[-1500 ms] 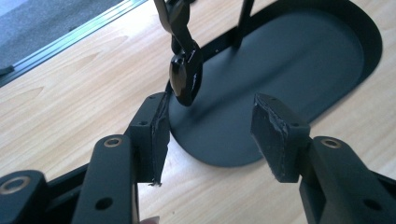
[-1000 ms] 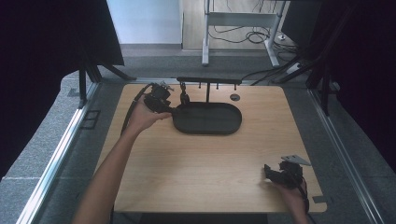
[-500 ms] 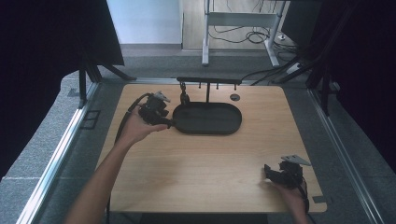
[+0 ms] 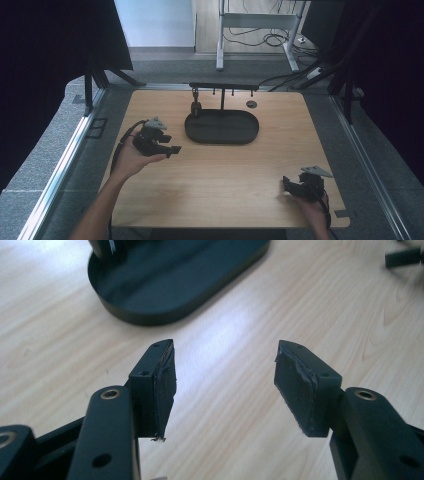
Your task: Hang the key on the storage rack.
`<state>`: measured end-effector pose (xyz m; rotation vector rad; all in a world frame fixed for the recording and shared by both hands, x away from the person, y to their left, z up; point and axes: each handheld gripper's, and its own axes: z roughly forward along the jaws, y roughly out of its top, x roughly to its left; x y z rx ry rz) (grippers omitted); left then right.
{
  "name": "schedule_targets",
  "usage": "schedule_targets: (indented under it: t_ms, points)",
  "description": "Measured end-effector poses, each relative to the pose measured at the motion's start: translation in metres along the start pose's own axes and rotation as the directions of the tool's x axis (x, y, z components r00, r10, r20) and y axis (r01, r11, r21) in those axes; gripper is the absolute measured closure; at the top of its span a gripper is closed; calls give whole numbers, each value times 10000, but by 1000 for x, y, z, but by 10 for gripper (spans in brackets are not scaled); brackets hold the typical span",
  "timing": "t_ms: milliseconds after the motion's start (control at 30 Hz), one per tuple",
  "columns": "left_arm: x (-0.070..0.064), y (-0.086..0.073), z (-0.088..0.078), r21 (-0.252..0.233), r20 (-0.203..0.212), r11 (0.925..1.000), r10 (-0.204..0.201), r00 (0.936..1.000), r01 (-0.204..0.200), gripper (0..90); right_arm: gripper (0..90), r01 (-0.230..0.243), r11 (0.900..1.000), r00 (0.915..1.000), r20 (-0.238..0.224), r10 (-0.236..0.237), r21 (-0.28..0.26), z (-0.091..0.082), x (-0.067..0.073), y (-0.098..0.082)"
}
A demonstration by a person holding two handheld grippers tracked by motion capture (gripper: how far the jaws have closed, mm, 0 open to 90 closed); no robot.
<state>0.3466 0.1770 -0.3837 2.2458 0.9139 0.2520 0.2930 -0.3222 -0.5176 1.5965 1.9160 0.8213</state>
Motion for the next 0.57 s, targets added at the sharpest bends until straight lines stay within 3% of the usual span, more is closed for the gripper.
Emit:
schedule_targets:
  t_ms: [300, 567]
  points:
    - [-5, -36, -8, 77, -20, 9995, -297, 9996, 298, 424, 156, -36, 10000, 10000, 48, 36, 4, 0, 0, 0]
    - [-5, -51, -6, 133, -42, 9990, -426, 9991, 426, 413, 155, -120, 9999, 9998, 129, 120, 6, 0, 1, 0]
